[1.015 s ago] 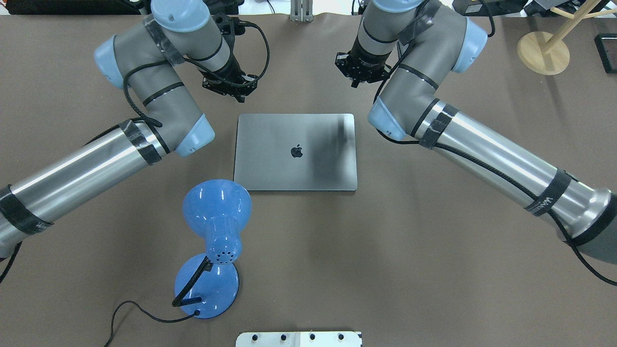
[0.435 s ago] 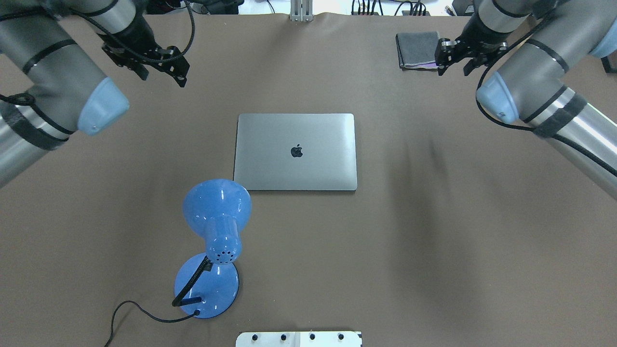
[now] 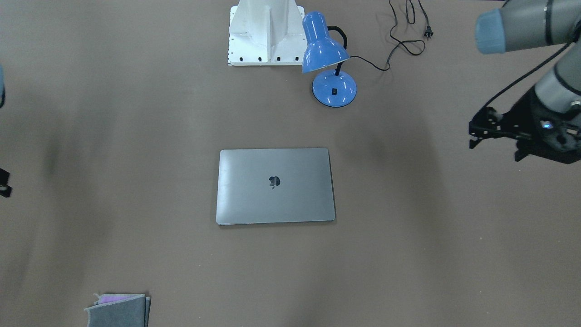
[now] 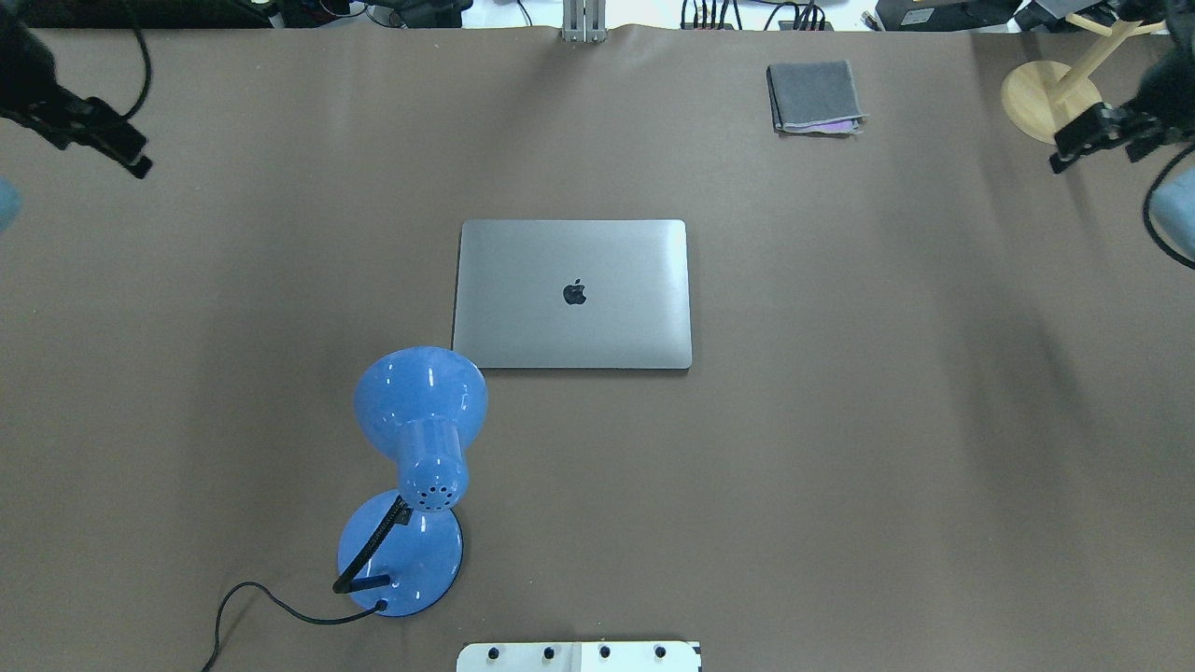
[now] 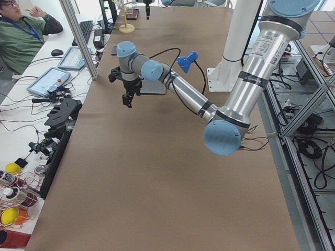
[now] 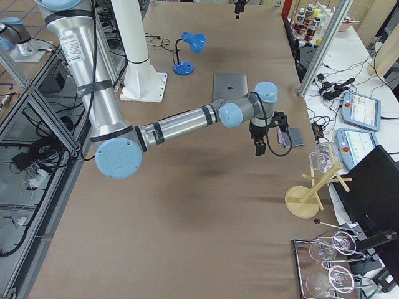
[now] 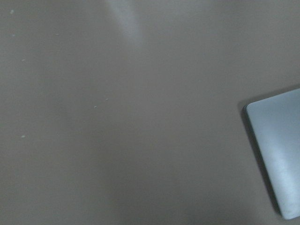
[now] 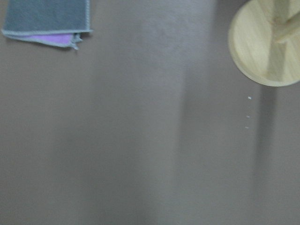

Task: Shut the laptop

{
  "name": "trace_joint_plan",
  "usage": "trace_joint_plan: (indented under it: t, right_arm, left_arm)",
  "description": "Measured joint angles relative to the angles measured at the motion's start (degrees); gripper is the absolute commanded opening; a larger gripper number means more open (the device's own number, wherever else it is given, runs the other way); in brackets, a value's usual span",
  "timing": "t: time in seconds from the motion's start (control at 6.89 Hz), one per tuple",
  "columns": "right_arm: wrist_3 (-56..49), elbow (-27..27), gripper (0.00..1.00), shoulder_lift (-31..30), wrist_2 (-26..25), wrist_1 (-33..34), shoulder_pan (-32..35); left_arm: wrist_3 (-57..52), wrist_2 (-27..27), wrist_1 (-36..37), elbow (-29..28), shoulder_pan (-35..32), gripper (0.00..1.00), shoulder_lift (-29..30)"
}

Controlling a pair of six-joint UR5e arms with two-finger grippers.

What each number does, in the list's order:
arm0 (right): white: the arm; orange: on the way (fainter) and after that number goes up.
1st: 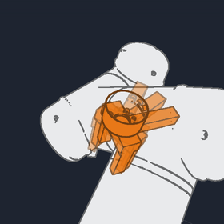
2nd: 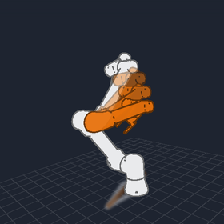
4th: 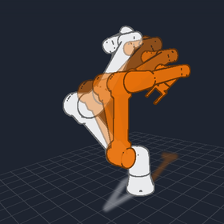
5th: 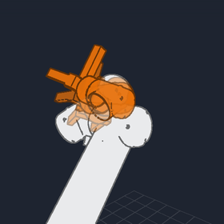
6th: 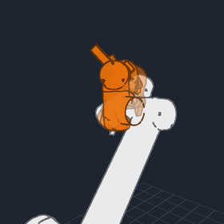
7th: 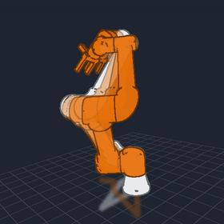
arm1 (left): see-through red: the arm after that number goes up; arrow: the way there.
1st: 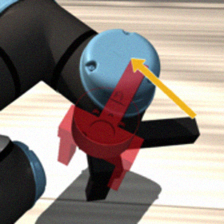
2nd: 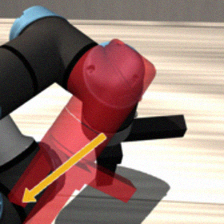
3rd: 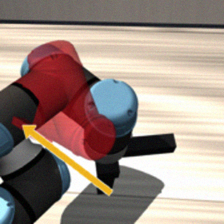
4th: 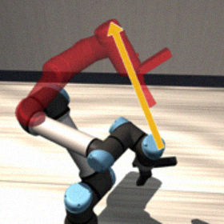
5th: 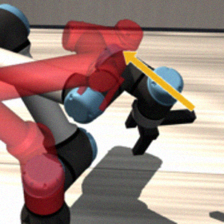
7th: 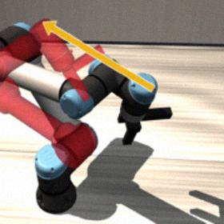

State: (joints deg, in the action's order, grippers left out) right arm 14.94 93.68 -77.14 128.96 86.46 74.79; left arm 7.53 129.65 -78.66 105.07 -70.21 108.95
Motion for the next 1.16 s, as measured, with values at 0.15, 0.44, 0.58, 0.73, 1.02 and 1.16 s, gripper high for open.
trace_joint_plan:
  t: [0.15,0.44,0.58,0.73,1.02,1.16]
  right_arm:
    - [-7.63,1.51,1.0,-5.8,0.3,0.03,4.28]
    - [-19.34,3.82,1.0,-15.76,0.8,-0.03,12.51]
    - [-22.79,4.41,1.0,-19.53,1.38,-0.17,15.85]
    - [-25.21,4.72,1.0,-22.6,1.53,-0.54,17.95]
    - [-27.0,4.75,1.0,-26.08,0.81,-1.28,19.06]
    - [-27.11,4.4,1.0,-26.67,0.39,-2.3,19.1]
  left_arm:
    - [-7.75,0.49,0.16,0.09,-4.44,0.98,-4.82]
    - [-17.18,1.02,-0.37,-0.39,-12.05,0.98,-14.43]
    - [-18.48,1.01,-0.55,-0.87,-14.45,0.98,-18.63]
    - [-18.93,1.07,-0.67,-1.44,-16.0,0.98,-22.09]
    - [-18.82,1.61,-0.11,-1.87,-20.55,0.98,-24.51]
    - [-18.6,1.82,0.05,-1.9,-21.73,0.98,-24.96]
